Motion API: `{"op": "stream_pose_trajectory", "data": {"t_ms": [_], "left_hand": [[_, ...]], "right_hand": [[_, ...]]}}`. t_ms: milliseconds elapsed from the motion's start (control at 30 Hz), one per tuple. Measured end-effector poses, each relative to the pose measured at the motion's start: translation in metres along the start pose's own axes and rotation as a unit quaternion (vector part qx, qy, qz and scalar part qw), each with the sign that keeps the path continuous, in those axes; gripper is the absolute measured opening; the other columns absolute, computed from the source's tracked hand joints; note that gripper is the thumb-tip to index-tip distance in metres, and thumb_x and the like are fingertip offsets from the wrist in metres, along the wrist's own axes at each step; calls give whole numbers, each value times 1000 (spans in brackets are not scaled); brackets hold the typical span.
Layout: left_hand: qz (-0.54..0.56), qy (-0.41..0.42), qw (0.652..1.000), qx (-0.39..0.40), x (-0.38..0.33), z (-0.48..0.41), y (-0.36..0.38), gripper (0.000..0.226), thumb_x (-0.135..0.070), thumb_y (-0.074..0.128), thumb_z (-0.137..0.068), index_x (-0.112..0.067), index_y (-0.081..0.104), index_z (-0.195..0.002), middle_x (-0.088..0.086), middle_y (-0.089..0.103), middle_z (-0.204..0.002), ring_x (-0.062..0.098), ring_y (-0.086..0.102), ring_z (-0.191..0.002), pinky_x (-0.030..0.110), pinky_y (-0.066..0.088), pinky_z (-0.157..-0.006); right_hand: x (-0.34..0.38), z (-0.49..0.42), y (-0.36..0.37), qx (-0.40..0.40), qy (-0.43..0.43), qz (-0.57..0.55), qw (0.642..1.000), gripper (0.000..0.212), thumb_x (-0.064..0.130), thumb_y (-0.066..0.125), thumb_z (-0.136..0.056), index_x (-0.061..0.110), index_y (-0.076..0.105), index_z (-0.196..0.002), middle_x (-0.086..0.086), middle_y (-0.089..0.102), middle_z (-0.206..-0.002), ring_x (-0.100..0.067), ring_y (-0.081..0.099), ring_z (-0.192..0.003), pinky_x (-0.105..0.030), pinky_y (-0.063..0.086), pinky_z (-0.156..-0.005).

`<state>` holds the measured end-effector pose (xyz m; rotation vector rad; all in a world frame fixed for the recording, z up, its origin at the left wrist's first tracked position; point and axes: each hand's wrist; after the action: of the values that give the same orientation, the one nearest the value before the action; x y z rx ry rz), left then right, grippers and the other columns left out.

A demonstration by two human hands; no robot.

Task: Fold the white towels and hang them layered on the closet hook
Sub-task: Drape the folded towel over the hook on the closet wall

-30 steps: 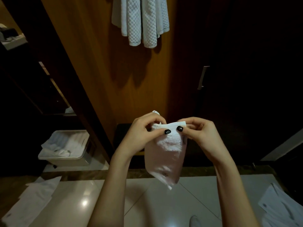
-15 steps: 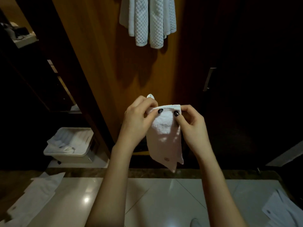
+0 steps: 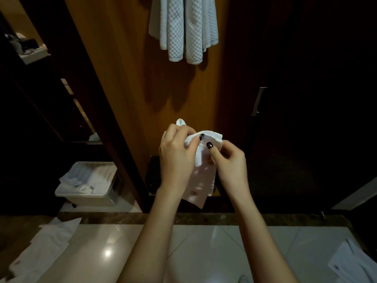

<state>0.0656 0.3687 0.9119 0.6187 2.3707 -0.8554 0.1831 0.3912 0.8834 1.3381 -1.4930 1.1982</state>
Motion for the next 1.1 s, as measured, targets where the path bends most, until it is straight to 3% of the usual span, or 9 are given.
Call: {"op": "stream_pose_trajectory", "data": {"t_ms": [67,167,333,500,600,733,900,1033,1100], "left_hand": [[14,5,1000,19,1,0,-1,5,-10,71,-86,-5,68,-87,5,59,-89,24,58,-82,34,47,-69],[28,4,999,45,8,-1,-4,6,-11,70,-86,-7,66,-86,2,57,-89,23,56,-84,32,45,-70],[85,-9,990,115,20,-1,-12,9,-12,67,-88,-17,61,-83,-5,53,-88,15,53,-85,22,40,-73],[167,-5,964,205,19,-2,-19,18,-23,59,-91,-13,51,-78,-10,49,-78,5,45,-73,19,35,-66],[211,-6,951,226,14,-2,-22,22,-25,56,-94,-9,50,-81,-8,47,-78,6,43,-72,19,35,-64],[277,-17,928,247,12,-5,-28,16,-29,64,-89,-17,55,-84,-13,52,-83,2,48,-75,14,40,-67],[280,-32,924,258,12,-5,-28,20,-27,69,-82,-16,54,-80,-11,52,-82,5,49,-76,19,41,-68],[294,-21,917,269,13,-8,-32,20,-25,64,-83,-13,50,-75,1,52,-80,10,49,-77,20,40,-70],[290,-22,917,273,13,-10,-32,19,-17,63,-85,-8,50,-75,9,53,-81,12,51,-77,21,41,-70]], "right_hand": [[-3,1,0,1,-12,-19,1000,17,17,57,-97,7,66,-87,-8,65,-77,-29,61,-75,-45,49,-66],[-1,2,-4,13,-41,-28,999,23,17,56,-98,13,59,-75,4,54,-66,-10,48,-62,-28,40,-58],[1,0,-16,82,-57,-24,995,18,24,54,-100,18,70,-92,4,61,-74,-2,52,-68,-17,41,-60],[6,-4,-27,132,-77,-36,988,31,32,50,-100,6,67,-99,-10,59,-78,-20,51,-67,-27,42,-62],[9,-8,-30,170,-70,-57,981,36,35,49,-100,3,67,-102,-23,60,-94,-36,58,-84,-41,45,-72],[11,-9,-35,192,-15,-101,976,27,31,58,-93,15,74,-108,0,68,-116,-19,62,-114,-35,51,-94],[14,-6,-33,185,4,-132,974,30,27,66,-86,3,75,-101,-3,71,-113,-14,68,-100,-22,51,-74],[17,-6,-33,166,-2,-136,977,28,24,73,-80,0,75,-93,-2,73,-108,-16,68,-100,-28,54,-78],[18,-7,-31,151,-3,-131,980,17,17,75,-82,2,73,-89,-6,74,-95,-15,68,-86,-25,52,-69]]}}
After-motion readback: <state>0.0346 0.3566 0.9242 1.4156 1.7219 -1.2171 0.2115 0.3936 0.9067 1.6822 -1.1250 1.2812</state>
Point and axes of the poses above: each hand's wrist, its own z-axis away from the middle knuckle, its own y-axis out of the palm, x = y × z
